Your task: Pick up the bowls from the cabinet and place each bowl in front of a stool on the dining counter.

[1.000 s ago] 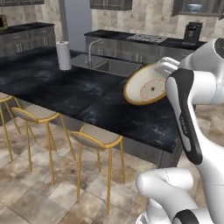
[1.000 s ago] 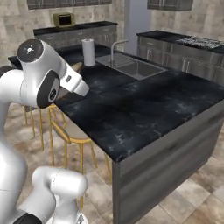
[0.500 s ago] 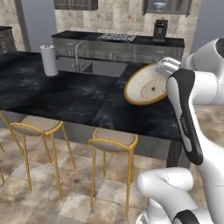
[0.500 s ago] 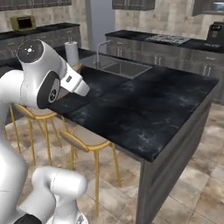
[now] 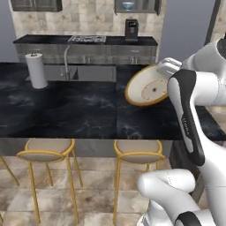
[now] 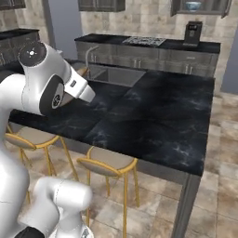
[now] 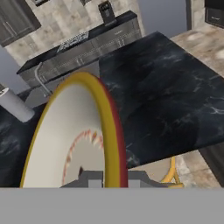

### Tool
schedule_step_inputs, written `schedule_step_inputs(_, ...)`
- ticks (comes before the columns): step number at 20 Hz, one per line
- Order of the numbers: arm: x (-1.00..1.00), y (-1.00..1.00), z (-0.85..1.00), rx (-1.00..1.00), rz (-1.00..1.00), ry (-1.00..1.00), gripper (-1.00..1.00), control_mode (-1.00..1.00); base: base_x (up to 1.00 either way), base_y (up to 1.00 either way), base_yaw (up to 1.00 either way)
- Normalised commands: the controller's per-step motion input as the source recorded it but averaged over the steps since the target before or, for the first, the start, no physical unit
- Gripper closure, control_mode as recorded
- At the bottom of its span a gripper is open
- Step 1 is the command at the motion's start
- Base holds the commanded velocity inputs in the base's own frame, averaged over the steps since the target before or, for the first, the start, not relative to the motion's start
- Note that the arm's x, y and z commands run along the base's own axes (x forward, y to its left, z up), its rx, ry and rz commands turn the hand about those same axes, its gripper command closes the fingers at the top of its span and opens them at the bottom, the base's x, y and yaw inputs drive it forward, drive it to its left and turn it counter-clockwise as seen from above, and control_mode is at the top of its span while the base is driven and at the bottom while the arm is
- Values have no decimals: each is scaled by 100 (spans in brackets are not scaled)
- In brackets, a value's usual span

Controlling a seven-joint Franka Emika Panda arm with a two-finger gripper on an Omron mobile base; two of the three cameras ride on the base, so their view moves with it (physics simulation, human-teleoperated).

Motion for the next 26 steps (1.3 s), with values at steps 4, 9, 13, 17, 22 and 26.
schedule_step_inputs(4, 0, 0, 0, 0, 0, 0, 100, 100, 32, 20, -38)
schedule_step_inputs(9, 0, 0, 0, 0, 0, 0, 100, 100, 37, -17, -26)
schedule_step_inputs(13, 0, 0, 0, 0, 0, 0, 100, 100, 78, -24, -15)
schedule_step_inputs(17, 0, 0, 0, 0, 0, 0, 100, 100, 86, -18, -7)
schedule_step_inputs(22, 0, 0, 0, 0, 0, 0, 100, 100, 46, -1, -2)
schedule_step_inputs(26, 0, 0, 0, 0, 0, 0, 100, 100, 12, 2, 0)
